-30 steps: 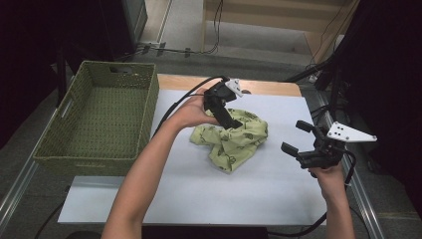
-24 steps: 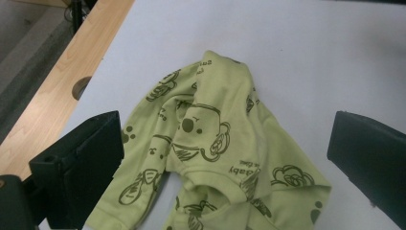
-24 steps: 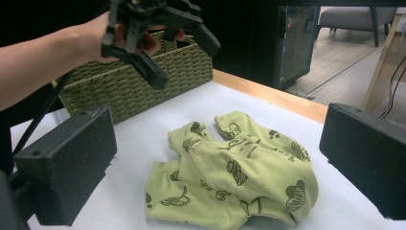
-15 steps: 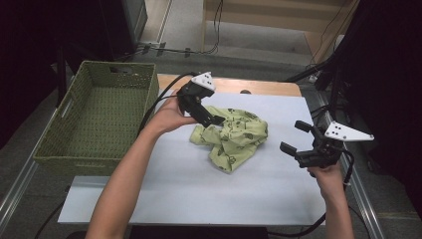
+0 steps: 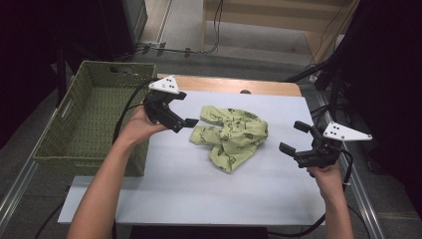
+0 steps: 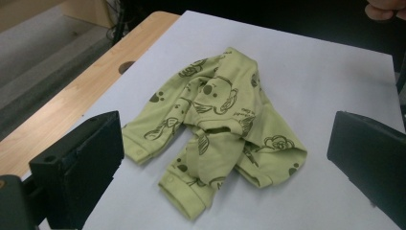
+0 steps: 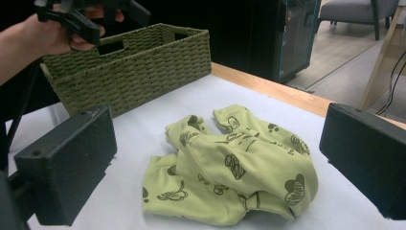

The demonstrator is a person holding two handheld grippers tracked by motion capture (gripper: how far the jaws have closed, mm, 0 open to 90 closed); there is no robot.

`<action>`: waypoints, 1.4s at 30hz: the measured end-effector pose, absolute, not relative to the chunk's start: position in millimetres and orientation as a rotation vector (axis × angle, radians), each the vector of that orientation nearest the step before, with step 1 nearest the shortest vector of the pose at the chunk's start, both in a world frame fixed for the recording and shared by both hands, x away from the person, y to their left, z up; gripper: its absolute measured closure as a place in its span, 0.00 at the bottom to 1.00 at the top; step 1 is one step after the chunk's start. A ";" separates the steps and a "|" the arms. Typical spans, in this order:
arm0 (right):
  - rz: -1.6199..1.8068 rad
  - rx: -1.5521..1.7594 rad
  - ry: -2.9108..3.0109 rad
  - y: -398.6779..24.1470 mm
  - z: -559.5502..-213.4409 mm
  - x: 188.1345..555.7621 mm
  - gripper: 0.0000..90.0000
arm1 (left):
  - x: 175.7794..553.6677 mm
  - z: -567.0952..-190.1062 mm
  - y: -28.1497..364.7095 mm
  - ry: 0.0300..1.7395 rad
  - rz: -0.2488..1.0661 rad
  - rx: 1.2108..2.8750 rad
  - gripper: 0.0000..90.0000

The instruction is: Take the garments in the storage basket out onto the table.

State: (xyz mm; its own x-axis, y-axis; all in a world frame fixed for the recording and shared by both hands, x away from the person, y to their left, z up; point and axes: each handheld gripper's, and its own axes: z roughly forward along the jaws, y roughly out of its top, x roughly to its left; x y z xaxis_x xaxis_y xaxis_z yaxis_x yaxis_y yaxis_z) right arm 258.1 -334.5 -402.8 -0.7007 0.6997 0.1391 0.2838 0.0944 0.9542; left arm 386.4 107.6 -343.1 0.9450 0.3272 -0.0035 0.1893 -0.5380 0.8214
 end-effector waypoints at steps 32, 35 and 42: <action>1.598 1.003 2.022 -333.1 -411.2 258.7 0.00 | 346.2 -377.5 201.1 0.496 0.234 1.973 0.00; 1.595 1.004 2.023 -332.9 -411.7 259.0 0.00 | 345.3 -379.0 201.6 0.494 0.232 1.994 0.00; 1.587 1.004 2.033 -331.5 -412.6 259.4 0.00 | 343.2 -376.7 205.8 0.492 0.220 1.984 0.00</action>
